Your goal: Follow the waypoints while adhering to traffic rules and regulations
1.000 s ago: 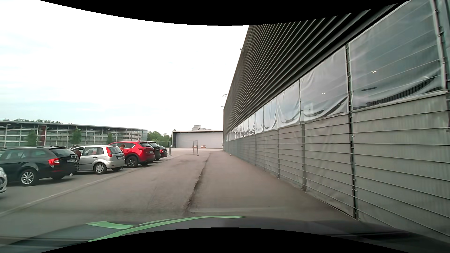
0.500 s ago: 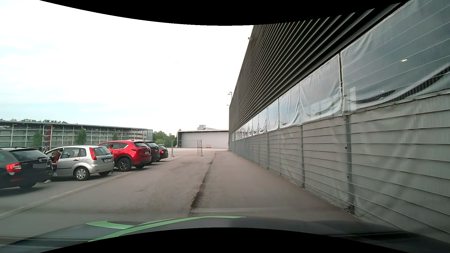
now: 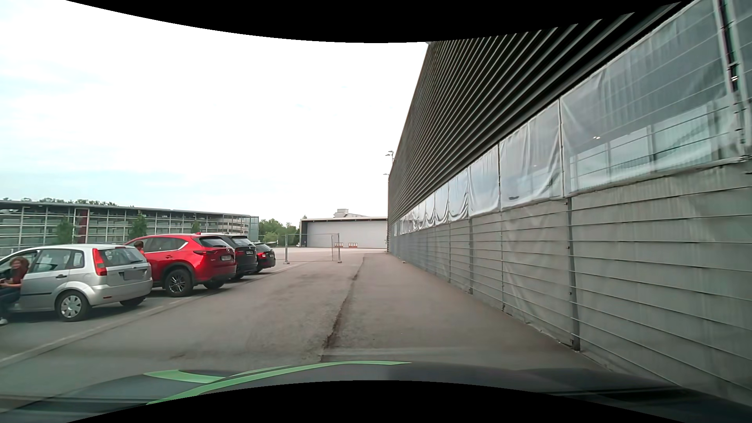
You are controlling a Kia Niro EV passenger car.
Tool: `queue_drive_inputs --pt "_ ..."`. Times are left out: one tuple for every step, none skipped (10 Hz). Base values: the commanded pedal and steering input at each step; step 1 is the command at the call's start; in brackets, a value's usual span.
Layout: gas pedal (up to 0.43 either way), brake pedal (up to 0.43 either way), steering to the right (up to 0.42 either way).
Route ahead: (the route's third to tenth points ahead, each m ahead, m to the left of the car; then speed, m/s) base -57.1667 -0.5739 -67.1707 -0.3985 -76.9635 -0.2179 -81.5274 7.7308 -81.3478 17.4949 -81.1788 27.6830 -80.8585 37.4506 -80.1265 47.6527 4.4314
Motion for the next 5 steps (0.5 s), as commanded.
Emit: queue_drive_inputs --pt "0.079 0.000 -0.013" --pt "0.079 0.000 -0.011" --pt "0.079 0.000 -0.009" --pt "0.079 0.000 -0.008" --pt "0.079 0.000 -0.008"
